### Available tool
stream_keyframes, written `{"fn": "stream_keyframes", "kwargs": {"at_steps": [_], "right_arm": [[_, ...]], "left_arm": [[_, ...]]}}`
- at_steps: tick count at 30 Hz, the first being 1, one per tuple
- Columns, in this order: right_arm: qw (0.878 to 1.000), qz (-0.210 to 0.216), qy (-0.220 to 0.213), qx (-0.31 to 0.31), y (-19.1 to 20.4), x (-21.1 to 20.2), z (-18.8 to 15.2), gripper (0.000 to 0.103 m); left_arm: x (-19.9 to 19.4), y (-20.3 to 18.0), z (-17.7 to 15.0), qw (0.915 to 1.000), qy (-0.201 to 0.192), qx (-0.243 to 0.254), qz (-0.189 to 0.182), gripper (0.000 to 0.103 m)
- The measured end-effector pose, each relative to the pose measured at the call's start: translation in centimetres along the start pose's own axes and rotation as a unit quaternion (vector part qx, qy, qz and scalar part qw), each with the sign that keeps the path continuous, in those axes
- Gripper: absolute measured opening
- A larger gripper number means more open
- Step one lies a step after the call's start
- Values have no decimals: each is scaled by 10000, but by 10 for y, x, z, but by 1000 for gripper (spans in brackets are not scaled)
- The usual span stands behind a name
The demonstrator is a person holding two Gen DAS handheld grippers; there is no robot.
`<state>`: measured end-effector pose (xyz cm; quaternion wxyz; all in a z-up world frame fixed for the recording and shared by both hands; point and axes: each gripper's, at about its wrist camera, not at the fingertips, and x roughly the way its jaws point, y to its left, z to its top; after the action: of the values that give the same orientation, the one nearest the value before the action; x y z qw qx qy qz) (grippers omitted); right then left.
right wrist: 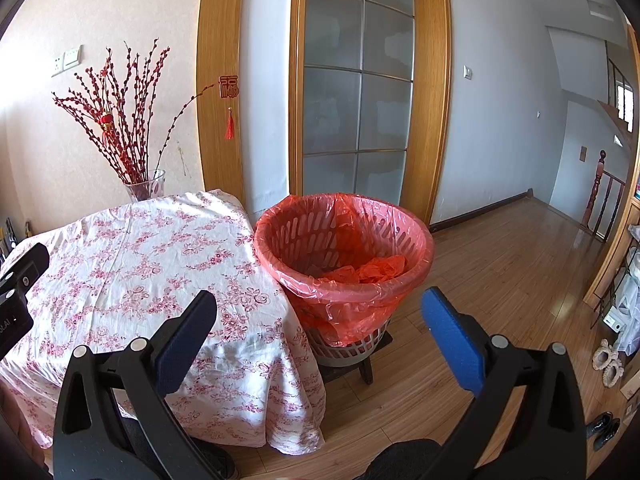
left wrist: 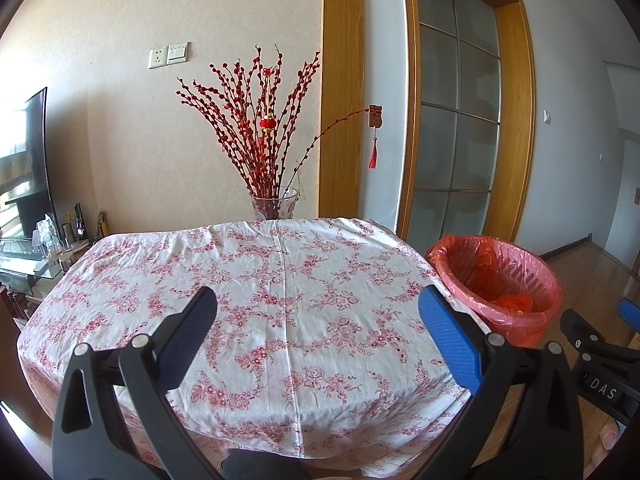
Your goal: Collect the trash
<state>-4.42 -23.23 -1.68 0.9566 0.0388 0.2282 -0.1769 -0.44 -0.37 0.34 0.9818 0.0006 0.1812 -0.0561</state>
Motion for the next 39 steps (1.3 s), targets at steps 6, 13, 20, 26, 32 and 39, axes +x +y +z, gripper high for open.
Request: {"fn": "stream_keyframes", "kwargs": {"at_steps": [6,13,20,26,32,39], "right_arm": [[10000,4,6,-1,0,0,0,101],[10000,0,10,-3,1,0,0,101],[10000,4,13,-6,0,1,0,101],[10000,8,16,-10,1,1,-1,101],[10000,16,36,-17,2,1,-3,101],[10000,37,54,-20,2,3,-4,101]], "left_arm": [[0,1,-1,10000,17,-13,10,99],[1,2,-1,10000,39,-19,38,99],[2,2,-2,9999,65,-29,79,99],[2,2,-2,9999,72,-23,89,99],[3,2,-2,9999,113,-39,98,99],[5,1,-2,9998,129,-17,136,99]]}}
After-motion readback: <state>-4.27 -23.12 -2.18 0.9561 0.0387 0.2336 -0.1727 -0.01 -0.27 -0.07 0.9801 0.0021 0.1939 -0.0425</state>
